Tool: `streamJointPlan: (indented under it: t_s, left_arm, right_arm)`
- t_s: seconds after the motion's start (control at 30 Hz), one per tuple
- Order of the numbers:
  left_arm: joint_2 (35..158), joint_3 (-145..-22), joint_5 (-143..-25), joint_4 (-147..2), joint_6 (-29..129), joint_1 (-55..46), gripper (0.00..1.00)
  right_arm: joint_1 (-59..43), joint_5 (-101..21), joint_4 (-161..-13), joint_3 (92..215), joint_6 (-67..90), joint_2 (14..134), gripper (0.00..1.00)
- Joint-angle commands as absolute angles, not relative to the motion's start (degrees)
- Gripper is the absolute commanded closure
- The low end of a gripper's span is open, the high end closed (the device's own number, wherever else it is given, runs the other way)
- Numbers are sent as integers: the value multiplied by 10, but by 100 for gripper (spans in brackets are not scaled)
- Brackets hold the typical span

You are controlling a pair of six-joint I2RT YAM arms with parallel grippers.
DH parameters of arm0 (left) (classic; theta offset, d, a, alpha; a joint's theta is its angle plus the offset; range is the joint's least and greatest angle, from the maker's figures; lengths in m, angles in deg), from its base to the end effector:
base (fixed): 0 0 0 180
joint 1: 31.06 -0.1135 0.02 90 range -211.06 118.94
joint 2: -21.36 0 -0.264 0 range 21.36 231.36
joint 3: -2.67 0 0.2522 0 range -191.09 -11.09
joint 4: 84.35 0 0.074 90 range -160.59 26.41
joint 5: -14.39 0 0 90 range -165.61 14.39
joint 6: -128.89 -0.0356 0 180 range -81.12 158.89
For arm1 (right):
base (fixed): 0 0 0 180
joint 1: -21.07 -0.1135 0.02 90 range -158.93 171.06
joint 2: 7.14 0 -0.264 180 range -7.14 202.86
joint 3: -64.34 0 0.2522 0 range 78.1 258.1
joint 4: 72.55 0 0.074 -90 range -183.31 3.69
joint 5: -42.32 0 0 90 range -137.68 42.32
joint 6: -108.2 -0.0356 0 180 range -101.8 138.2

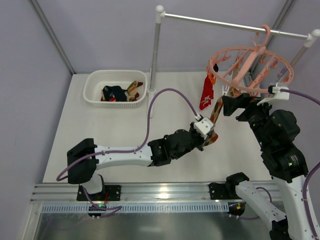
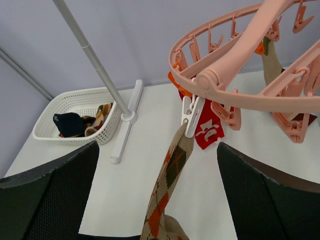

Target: Remove the socks clipped to the hanger

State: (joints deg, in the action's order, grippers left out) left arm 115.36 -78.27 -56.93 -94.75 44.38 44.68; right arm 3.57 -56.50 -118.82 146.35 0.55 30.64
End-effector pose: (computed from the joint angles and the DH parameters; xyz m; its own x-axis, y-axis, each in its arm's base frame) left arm 0.1075 -0.3768 0.3149 -0.0917 -0.0072 -0.9958 0.8344 0.5452 -0.0808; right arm 0.0981 0.0252 0.4473 -0.0781 0.2895 -0.9540 -0.1336 0.9452 0.2978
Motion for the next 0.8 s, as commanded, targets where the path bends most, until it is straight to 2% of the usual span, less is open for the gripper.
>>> streamJointPlan:
  t_s: [0.0, 0.33, 0.77]
  left_arm:
    - [1131, -811, -550, -918, 436, 458, 100]
    - [1133, -822, -537, -883, 432, 465, 100]
    - [1135, -824, -541, -878, 430, 479, 100]
  right_arm:
    - [37, -567, -1230, 1505, 22, 345, 0]
    - [37, -532, -1259, 1539, 13, 413, 1]
    - [35, -581, -1231, 1518, 7, 473, 2]
